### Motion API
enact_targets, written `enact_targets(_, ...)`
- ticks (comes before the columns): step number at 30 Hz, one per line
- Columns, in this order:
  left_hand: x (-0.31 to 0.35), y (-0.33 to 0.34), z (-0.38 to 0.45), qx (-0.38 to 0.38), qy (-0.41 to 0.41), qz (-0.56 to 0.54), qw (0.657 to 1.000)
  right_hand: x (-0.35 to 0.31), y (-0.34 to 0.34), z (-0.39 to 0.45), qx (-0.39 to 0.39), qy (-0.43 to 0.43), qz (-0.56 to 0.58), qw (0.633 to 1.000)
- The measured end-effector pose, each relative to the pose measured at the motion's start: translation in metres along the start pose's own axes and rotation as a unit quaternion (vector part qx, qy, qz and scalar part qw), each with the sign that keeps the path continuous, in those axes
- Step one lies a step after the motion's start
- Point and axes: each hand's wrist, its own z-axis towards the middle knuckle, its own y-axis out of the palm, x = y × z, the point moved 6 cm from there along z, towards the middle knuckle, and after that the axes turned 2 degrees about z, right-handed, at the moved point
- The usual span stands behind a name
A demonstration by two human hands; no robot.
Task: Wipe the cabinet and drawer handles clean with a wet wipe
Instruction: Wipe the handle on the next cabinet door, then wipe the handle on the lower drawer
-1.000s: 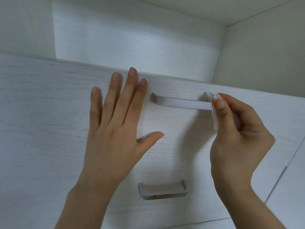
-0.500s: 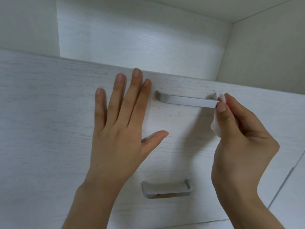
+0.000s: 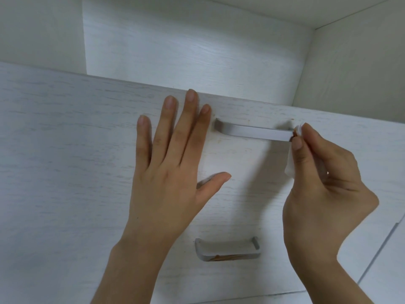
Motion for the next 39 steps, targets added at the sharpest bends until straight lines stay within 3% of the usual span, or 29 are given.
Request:
enact_targets(5, 0.000, 0.001, -0.001, 0.006, 0.008, 0.009, 1.000, -0.018, 0.021, -0.013, -0.074, -0.120, -0.047, 0.989)
enact_targets(7, 0.000, 0.001, -0.001, 0.006, 0.010, 0.009, 1.000, -0.023, 0.032, -0.018, -0.087, -0.124, -0.038, 0.988)
enact_targets(14, 0.003, 0.002, -0.006, -0.008, 0.028, 0.016, 0.999, -0.029, 0.026, -0.017, -0.052, -0.007, 0.064, 0.997)
enact_targets(21, 0.006, 0.007, -0.060, -0.046, 0.063, 0.019, 0.997, -0.006, -0.004, -0.029, -0.047, 0.119, 0.096, 0.987)
enact_targets(32, 0.009, 0.020, -0.154, -0.129, 0.110, -0.021, 0.985, 0.066, -0.060, -0.088, -0.111, 0.279, 0.026, 0.954)
enact_targets(39, 0.018, 0.042, -0.169, -0.099, 0.030, 0.028, 0.994, 0.086, -0.092, -0.116, -0.083, 0.304, -0.001, 0.949)
